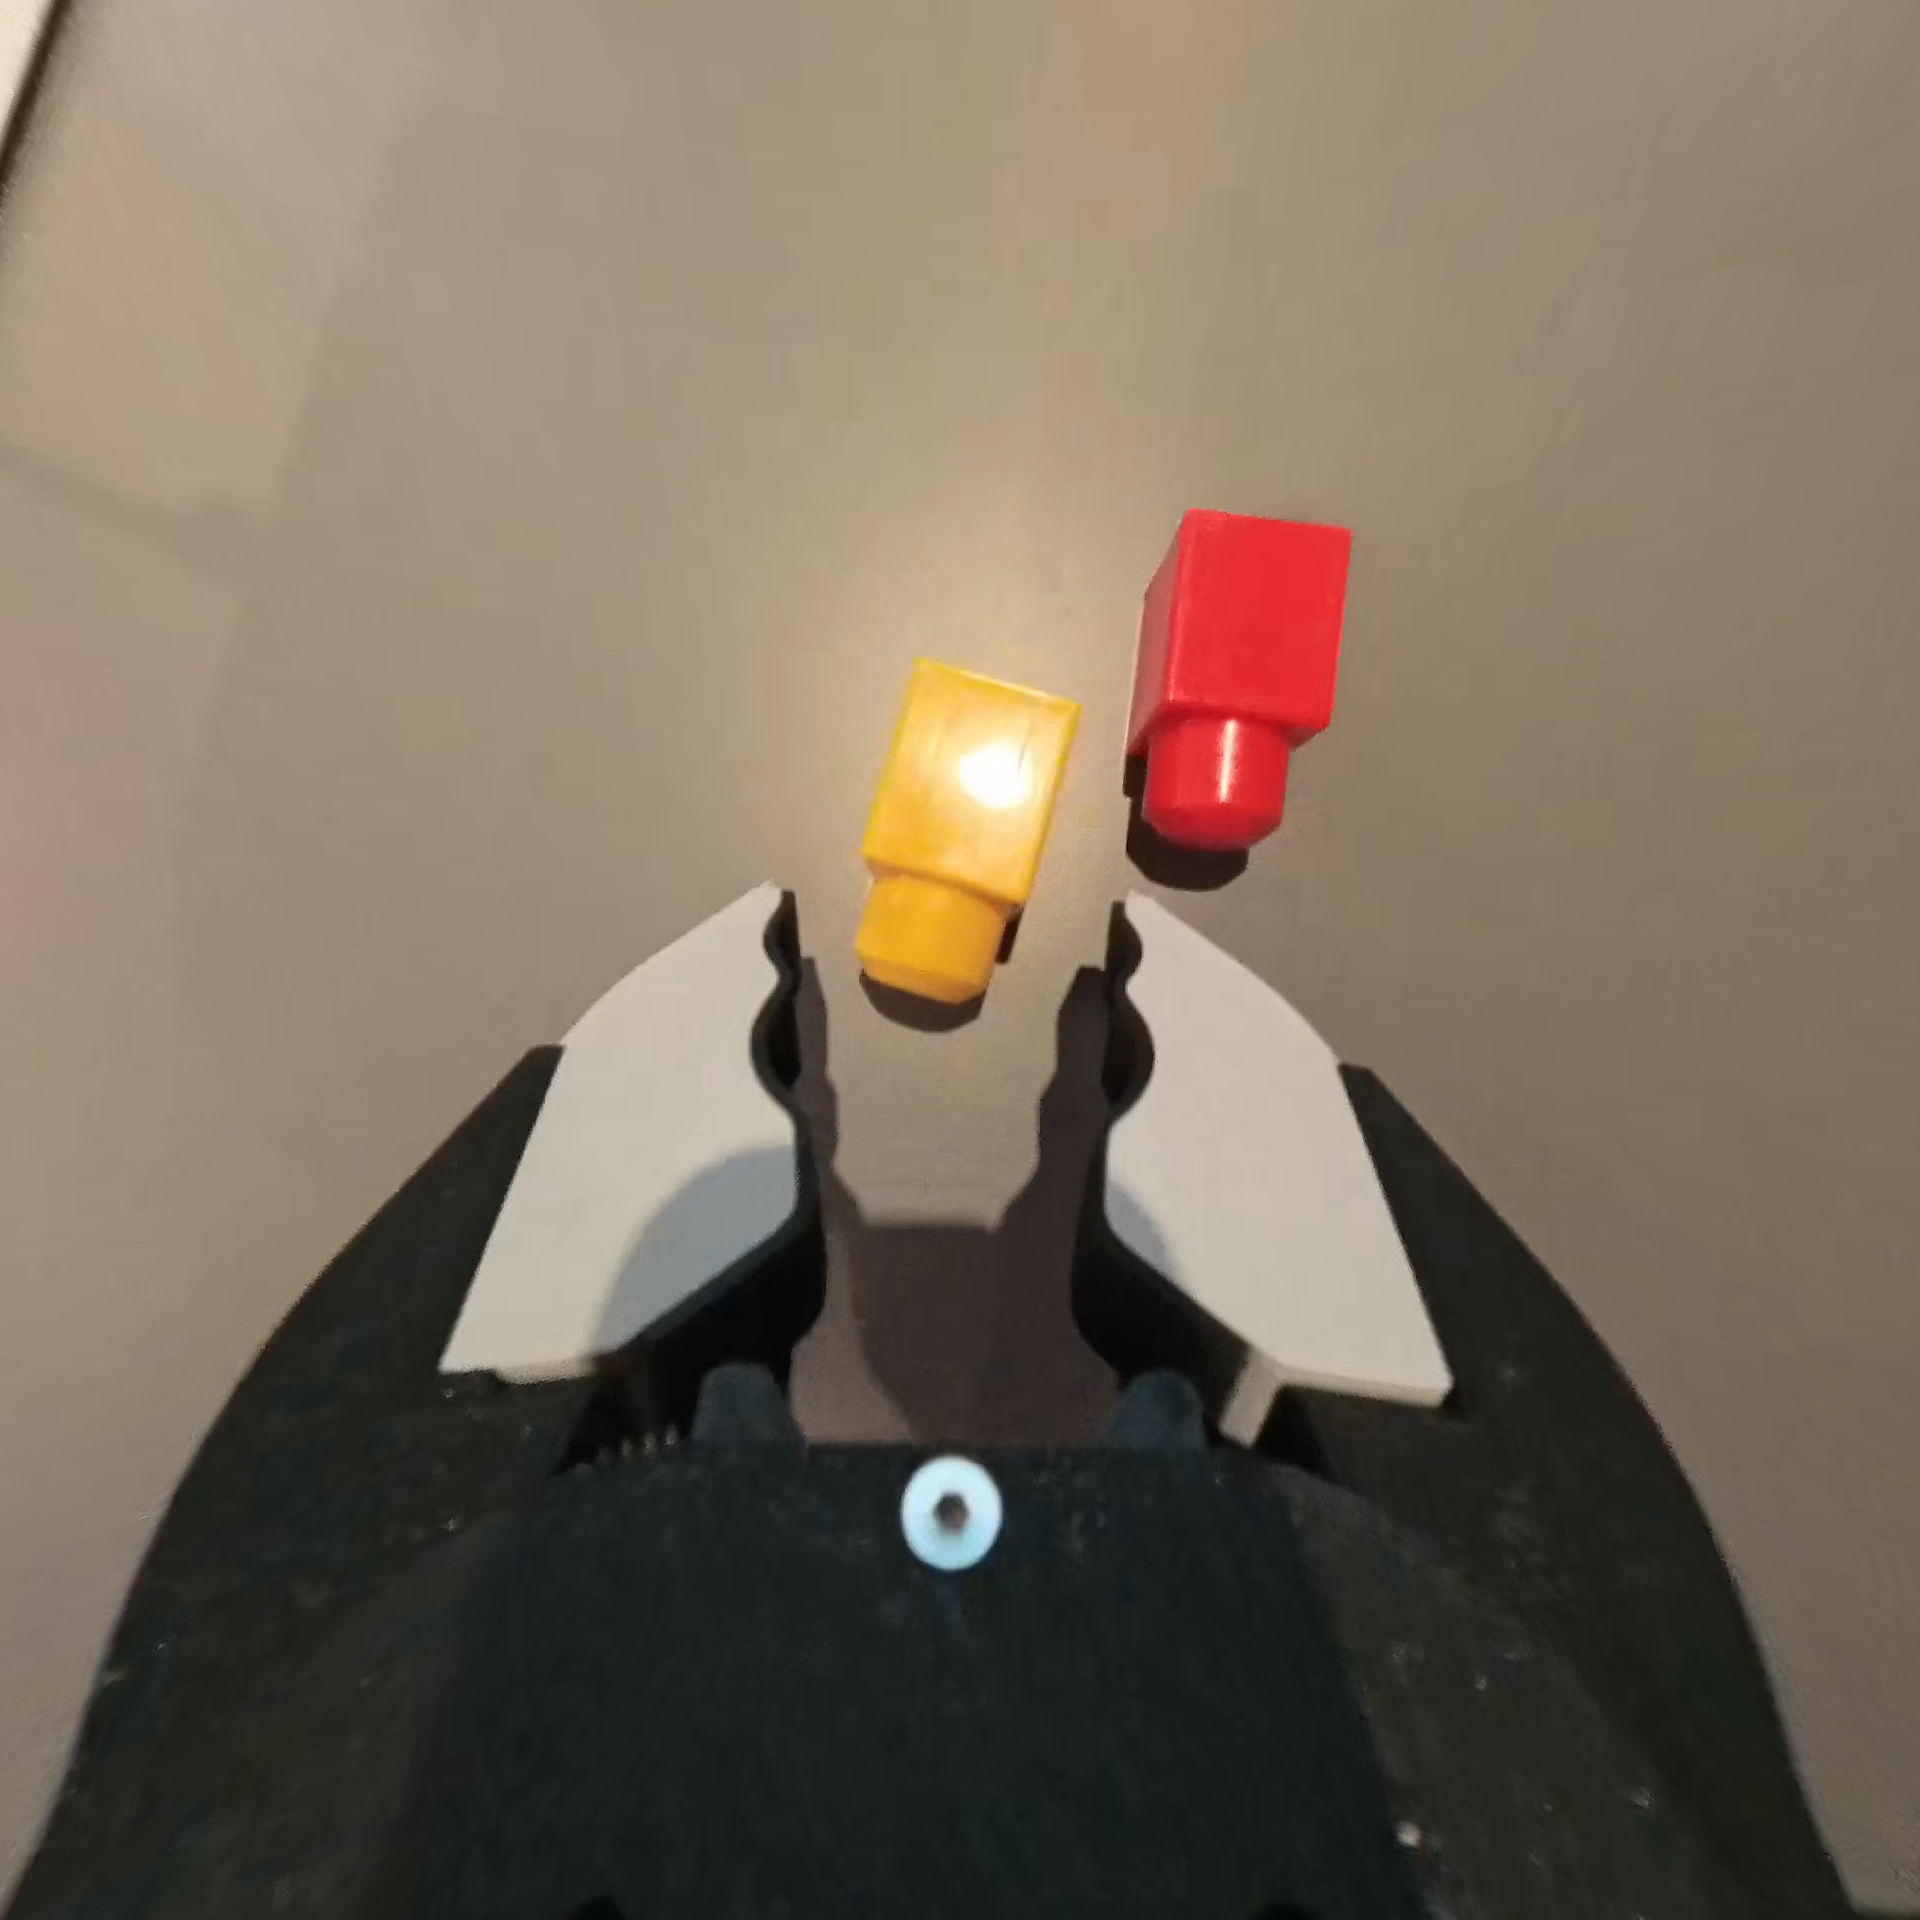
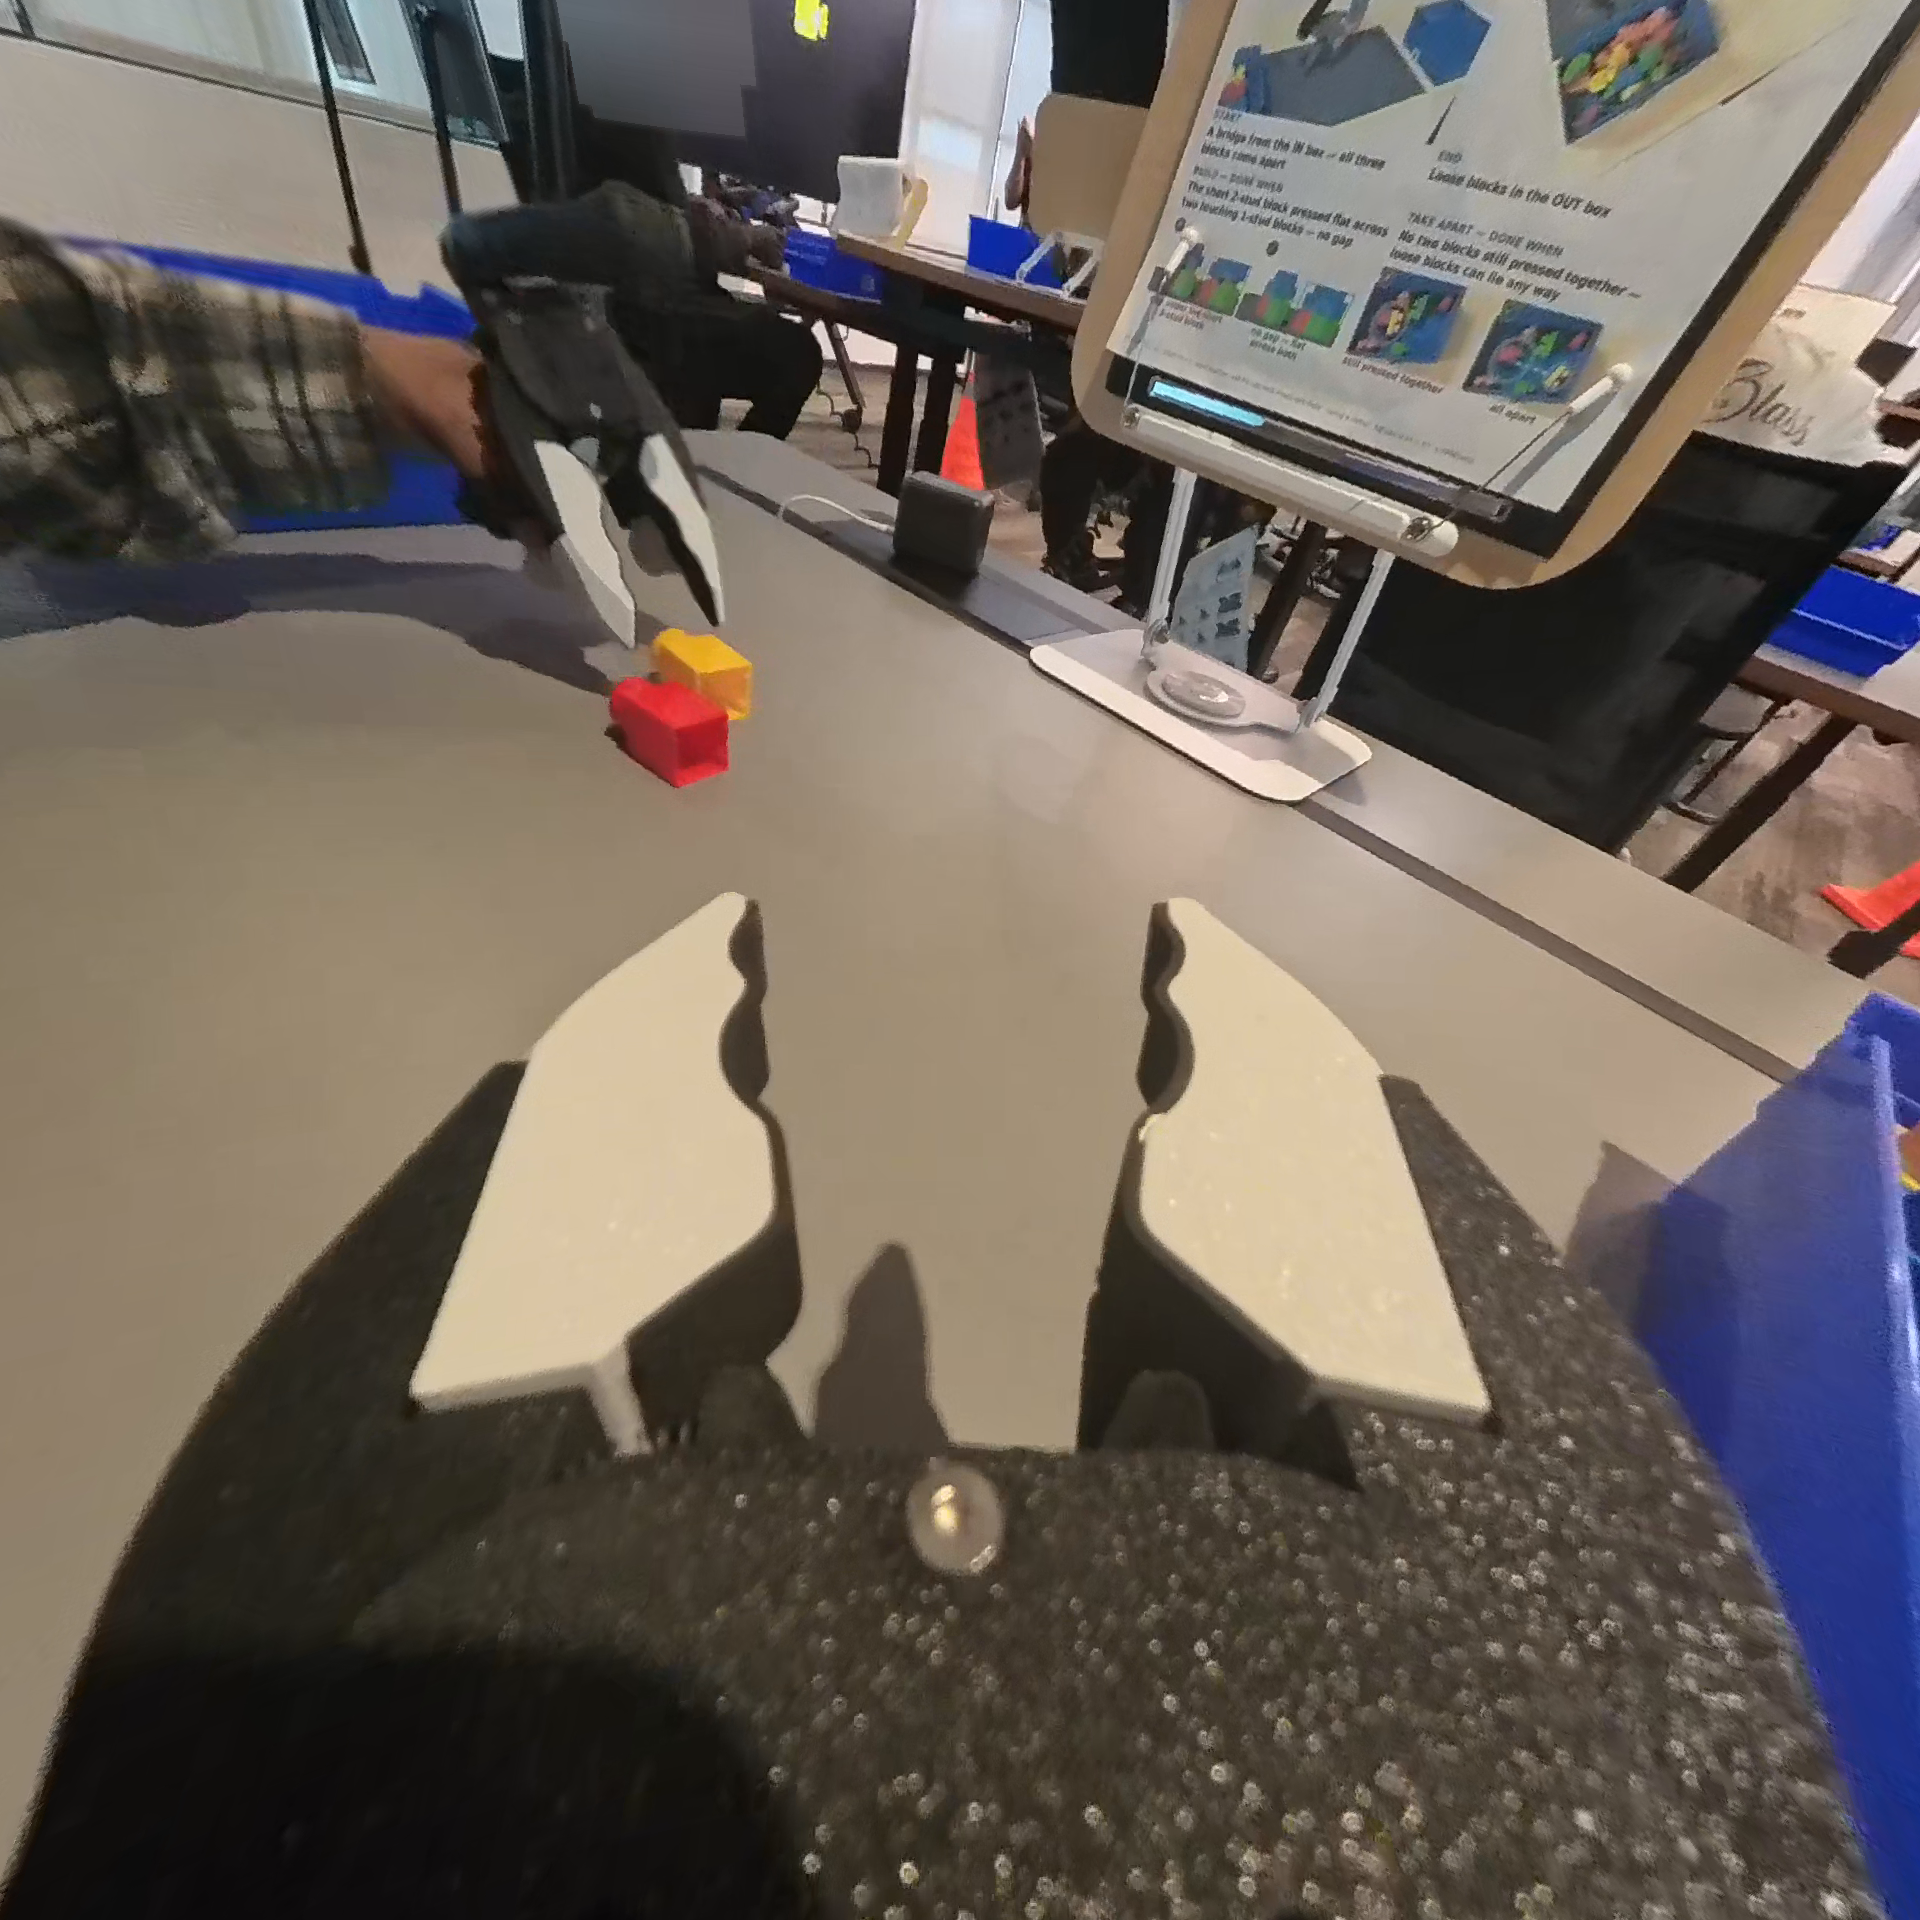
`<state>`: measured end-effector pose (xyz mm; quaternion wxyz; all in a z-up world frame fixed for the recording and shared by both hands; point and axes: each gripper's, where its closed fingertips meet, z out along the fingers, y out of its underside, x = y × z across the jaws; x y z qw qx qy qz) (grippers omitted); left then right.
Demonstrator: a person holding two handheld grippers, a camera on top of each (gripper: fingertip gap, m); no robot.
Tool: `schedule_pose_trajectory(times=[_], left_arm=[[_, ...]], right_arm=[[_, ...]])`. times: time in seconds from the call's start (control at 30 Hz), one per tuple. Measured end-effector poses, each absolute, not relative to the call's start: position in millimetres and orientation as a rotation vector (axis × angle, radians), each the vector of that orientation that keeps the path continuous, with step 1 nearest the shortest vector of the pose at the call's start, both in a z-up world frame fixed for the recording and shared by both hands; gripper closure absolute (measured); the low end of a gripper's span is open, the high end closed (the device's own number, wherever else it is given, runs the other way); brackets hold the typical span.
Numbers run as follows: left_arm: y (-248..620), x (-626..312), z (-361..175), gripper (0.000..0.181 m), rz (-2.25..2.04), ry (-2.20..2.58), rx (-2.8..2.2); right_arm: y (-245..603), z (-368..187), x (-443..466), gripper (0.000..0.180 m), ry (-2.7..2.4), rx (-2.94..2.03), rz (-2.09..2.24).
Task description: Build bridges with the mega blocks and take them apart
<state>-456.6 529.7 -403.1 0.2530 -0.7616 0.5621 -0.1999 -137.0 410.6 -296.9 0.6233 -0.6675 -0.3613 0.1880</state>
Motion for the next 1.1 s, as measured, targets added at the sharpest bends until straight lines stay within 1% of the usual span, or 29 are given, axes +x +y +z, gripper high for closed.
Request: schedule_pose_trajectory(times=[0.1, 0.23, 0.53, 0.67, 0.73, 0.97, 1.1], left_arm=[[530, -464, -409, 0.124, -0.586, 1.508, -2.023], [532, -462, -416, 0.130, -0.611, 1.537, -1.966], [532, -457, -429, 0.151, -0.622, 1.577, -1.920], [534, -461, -424, 0.151, -0.562, 1.593, -1.995], [535, -464, -412, 0.151, -0.479, 1.627, -2.063], [537, -461, -346, 0.151, 0.021, 1.908, -2.388], [528, -439, -335, 0.151, 0.262, 2.026, -2.636]], right_arm=[[410, -296, -140, 0.110, -0.840, -1.523, 0.444], [409, -290, -142, 0.110, -0.837, -1.500, 0.456], [407, -287, -139, 0.111, -0.823, -1.485, 0.457], [406, -286, -138, 0.113, -0.816, -1.482, 0.471], [406, -288, -137, 0.113, -0.818, -1.485, 0.465], [403, -290, -140, 0.114, -0.834, -1.488, 0.478], [400, -286, -140, 0.114, -0.848, -1.483, 0.460]])
